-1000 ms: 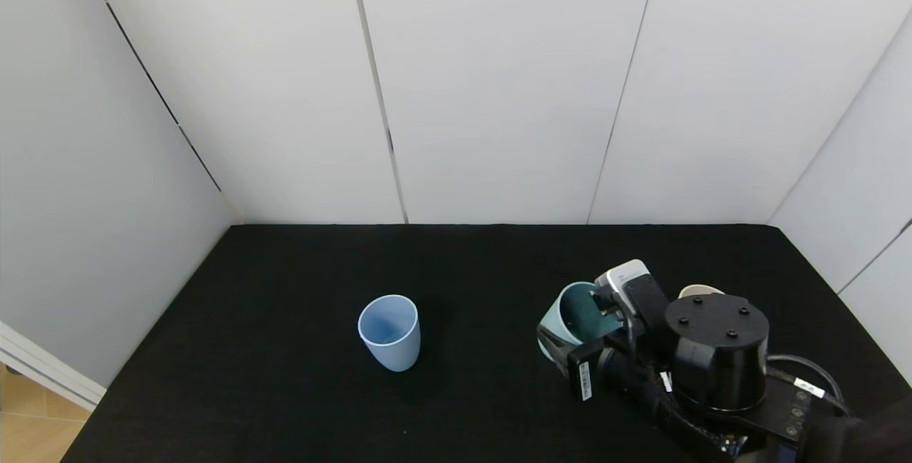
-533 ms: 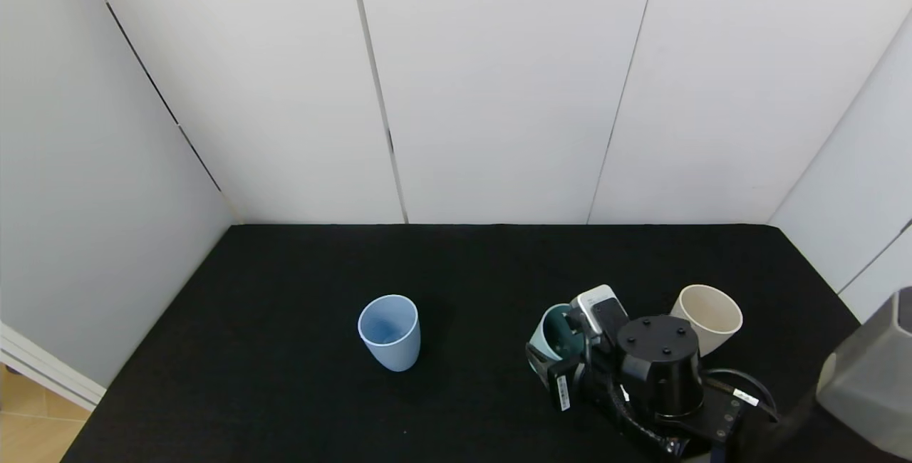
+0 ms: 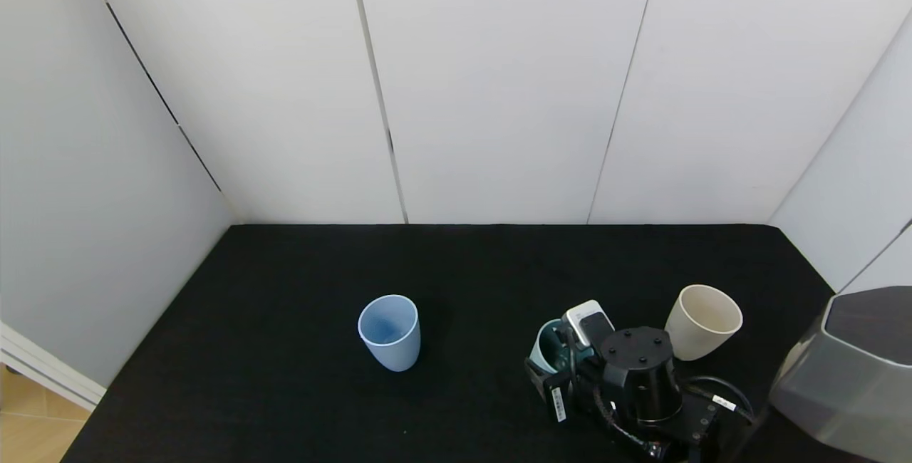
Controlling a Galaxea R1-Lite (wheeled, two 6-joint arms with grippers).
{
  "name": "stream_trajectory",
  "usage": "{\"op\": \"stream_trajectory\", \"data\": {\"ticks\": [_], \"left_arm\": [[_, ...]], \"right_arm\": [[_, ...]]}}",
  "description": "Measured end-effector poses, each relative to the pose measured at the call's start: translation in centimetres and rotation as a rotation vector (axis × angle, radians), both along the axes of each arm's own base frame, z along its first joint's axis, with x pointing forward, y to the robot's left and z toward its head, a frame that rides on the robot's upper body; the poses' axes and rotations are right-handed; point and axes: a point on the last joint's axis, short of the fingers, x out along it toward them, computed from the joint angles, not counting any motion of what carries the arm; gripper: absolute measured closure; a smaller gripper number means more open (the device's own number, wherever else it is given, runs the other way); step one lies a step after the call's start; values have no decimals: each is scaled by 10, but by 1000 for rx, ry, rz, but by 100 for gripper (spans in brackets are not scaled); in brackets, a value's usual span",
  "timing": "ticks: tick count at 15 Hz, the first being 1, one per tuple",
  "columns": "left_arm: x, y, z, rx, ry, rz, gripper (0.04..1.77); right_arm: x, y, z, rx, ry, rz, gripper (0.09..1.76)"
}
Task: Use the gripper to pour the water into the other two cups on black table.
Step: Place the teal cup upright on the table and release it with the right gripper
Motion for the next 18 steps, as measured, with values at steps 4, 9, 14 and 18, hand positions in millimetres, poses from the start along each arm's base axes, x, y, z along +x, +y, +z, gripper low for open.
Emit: {"op": "stream_trajectory", "data": {"ticks": [4, 9, 14, 18], "left_arm": [[0, 0, 0, 0, 0, 0, 9], [0, 0, 0, 0, 0, 0, 9], [0, 0, 0, 0, 0, 0, 9], [0, 0, 0, 0, 0, 0, 9]], "right_arm": [[0, 0, -2, -4, 4, 0, 64], [1, 0, -1, -3, -1, -6, 41], [0, -2, 12, 18, -30, -8, 28], [1, -14, 41, 34, -108, -25, 23]]}}
